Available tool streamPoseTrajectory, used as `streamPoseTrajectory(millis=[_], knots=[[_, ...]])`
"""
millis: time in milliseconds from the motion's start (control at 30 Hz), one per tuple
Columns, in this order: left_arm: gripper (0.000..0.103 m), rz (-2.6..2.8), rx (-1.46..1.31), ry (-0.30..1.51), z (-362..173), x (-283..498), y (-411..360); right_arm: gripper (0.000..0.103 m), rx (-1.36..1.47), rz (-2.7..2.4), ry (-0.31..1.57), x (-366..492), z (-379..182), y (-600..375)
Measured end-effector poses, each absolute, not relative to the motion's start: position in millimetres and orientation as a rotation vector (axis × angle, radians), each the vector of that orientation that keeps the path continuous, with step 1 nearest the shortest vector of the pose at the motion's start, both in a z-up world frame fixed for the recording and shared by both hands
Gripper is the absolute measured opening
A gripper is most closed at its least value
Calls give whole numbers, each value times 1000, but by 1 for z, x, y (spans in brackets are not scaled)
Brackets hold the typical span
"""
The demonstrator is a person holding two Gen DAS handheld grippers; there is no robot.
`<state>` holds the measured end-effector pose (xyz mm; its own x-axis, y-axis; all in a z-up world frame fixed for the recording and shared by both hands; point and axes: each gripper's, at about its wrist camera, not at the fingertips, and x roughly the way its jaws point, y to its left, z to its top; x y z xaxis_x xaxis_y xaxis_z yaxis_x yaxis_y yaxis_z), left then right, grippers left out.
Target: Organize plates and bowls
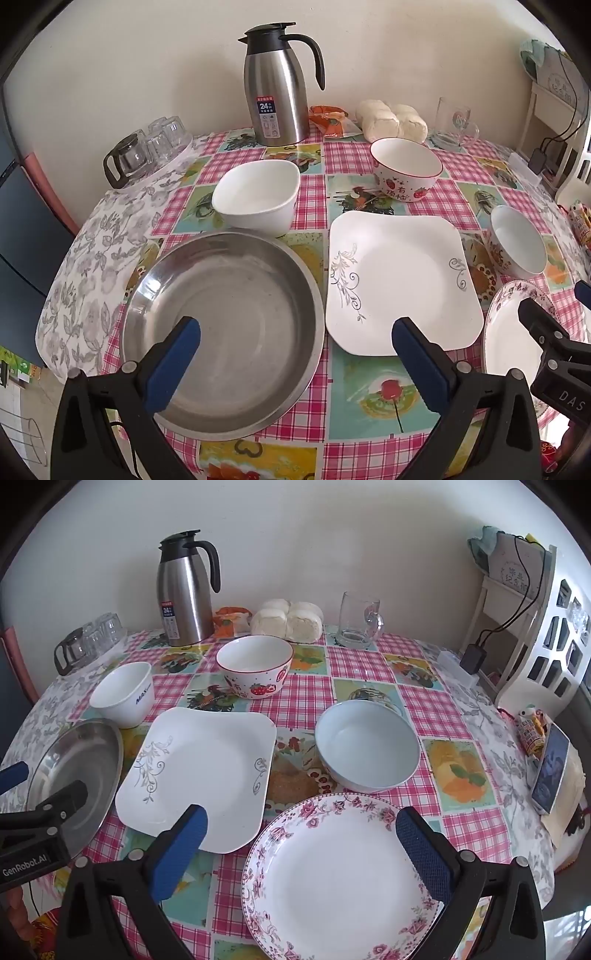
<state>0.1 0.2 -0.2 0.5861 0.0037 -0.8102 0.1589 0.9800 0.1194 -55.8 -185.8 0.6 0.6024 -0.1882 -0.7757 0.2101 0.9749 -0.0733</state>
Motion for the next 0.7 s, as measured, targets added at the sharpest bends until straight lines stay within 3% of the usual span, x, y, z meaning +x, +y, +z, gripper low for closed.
streamPoseTrajectory(millis=[700], knots=[[103, -108, 187, 972, -6, 3, 0, 103, 70, -203, 943, -50, -9, -188]])
